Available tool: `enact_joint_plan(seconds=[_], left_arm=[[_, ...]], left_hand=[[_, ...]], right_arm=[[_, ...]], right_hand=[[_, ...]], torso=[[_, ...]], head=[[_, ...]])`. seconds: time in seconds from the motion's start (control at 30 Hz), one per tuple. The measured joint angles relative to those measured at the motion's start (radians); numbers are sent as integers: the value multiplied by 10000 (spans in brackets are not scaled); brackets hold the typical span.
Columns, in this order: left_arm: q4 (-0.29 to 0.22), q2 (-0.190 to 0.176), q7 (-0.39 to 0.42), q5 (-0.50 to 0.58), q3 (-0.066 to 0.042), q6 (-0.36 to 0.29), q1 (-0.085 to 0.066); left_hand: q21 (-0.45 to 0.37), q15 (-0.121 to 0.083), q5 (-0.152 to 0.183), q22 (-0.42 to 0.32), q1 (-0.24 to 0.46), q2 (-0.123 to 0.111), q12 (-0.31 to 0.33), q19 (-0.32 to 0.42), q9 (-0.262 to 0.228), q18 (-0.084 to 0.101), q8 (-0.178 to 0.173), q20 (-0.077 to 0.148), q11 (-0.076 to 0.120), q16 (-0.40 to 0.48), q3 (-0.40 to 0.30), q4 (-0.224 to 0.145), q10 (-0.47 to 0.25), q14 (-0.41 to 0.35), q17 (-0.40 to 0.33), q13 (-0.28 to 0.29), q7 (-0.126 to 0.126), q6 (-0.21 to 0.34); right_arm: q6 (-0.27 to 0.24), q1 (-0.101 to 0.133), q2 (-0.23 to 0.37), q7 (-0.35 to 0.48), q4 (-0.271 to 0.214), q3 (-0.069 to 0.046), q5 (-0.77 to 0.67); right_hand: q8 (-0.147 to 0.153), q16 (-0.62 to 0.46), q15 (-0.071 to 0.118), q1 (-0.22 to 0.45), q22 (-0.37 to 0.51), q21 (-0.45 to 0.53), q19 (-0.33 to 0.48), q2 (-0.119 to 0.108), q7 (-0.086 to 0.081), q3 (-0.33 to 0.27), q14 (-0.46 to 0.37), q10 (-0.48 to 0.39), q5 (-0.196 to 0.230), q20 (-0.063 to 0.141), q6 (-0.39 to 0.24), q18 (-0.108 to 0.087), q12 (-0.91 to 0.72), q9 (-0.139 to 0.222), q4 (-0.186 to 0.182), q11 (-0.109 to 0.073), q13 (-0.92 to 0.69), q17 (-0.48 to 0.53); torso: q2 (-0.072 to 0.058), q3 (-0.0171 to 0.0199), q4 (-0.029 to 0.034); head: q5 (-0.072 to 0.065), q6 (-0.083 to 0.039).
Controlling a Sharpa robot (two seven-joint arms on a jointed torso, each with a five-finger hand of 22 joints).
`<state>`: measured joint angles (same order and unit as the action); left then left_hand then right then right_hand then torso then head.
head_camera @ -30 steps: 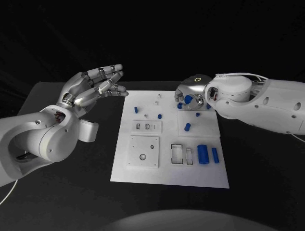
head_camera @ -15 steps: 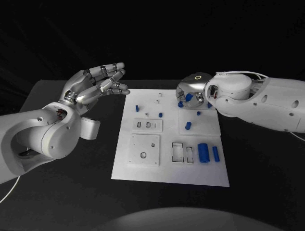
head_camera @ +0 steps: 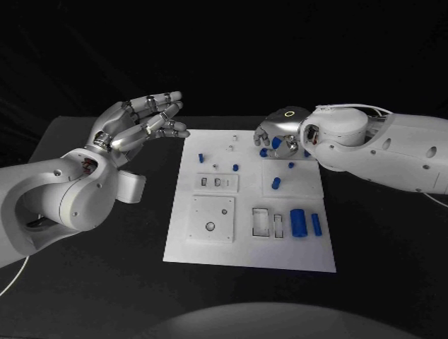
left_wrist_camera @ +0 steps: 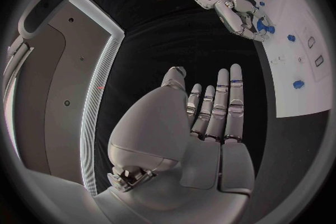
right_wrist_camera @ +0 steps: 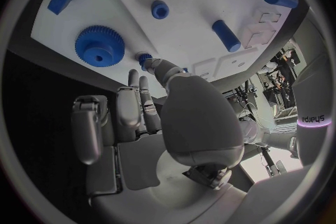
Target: Assemble the parts on the task board
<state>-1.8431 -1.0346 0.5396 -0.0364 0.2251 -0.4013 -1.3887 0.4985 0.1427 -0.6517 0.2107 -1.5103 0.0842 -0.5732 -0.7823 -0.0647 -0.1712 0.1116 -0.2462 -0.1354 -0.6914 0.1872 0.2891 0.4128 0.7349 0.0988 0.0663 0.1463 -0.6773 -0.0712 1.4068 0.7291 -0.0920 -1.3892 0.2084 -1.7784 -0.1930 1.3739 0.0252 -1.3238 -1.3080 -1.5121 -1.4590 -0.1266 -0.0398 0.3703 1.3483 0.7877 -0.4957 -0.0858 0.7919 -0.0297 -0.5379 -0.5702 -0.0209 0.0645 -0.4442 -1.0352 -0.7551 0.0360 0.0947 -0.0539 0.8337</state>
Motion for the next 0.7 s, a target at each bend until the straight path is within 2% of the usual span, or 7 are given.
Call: enact_joint_plan(seconds=[0.17,0.27,0.37,0.43,0.57,0.7], left_arm=[[19,14,-50,-1,1,17,1],[35,18,-83,-2,2,29,1],[49,22,-112,-3,2,39,1],[57,26,-132,-3,2,47,1],[75,46,-171,-3,3,63,1],[82,55,-209,-4,4,81,2]], left_hand=[[0,0,0,0,0,0,0,0,0,-1,0,0,0,0,0,0,0,0,-10,0,0,0],[0,0,0,0,0,0,0,36,0,-1,0,36,0,0,0,0,0,0,-9,0,35,-35],[-30,37,0,-12,0,0,0,71,-8,-1,66,0,0,0,0,0,0,-37,-26,0,79,-122],[-45,37,0,-13,0,0,-23,71,-17,0,66,0,0,0,0,0,0,-37,-27,0,54,-164],[-45,37,0,-12,0,0,-41,71,-17,-1,66,0,0,0,0,0,0,-37,-36,0,54,-163],[-45,37,0,-12,0,0,-41,71,-16,-1,66,0,0,0,0,0,0,-37,-36,0,54,-163]], right_arm=[[44,-11,-16,7,22,0,18],[76,-18,-29,9,29,0,28],[96,-25,-45,11,38,0,35],[109,-33,-66,13,54,0,39],[140,-60,-108,17,91,0,50],[159,-92,-138,22,141,0,60]], right_hand=[[154,-85,-54,40,1,48,53,-40,6,83,-54,-134,139,-53,-64,0,155,115,2,30,1,137],[322,-145,-128,79,1,116,107,-79,77,152,-129,-334,281,-108,-134,-1,391,220,-13,61,45,231],[327,-156,-108,92,1,129,143,-92,52,207,-178,-356,317,-143,-29,0,536,248,-14,71,77,288],[149,-156,-108,92,1,156,143,-92,-6,236,-178,-354,317,-143,384,-1,581,176,15,68,77,299],[-239,-157,-72,89,2,155,165,-89,-64,218,-214,-10,147,-122,981,0,574,-134,58,-51,1,299],[-590,-216,40,-30,2,155,200,30,-241,118,-247,311,-144,-23,1269,1,372,-499,157,-237,-156,322]], torso=[[7,-4,-4],[8,-4,-3],[10,-4,-2],[13,-4,-2],[15,-4,-1],[15,-4,0]], head=[[-11,6],[-12,7],[-17,7],[-21,12],[-22,14],[-23,23]])
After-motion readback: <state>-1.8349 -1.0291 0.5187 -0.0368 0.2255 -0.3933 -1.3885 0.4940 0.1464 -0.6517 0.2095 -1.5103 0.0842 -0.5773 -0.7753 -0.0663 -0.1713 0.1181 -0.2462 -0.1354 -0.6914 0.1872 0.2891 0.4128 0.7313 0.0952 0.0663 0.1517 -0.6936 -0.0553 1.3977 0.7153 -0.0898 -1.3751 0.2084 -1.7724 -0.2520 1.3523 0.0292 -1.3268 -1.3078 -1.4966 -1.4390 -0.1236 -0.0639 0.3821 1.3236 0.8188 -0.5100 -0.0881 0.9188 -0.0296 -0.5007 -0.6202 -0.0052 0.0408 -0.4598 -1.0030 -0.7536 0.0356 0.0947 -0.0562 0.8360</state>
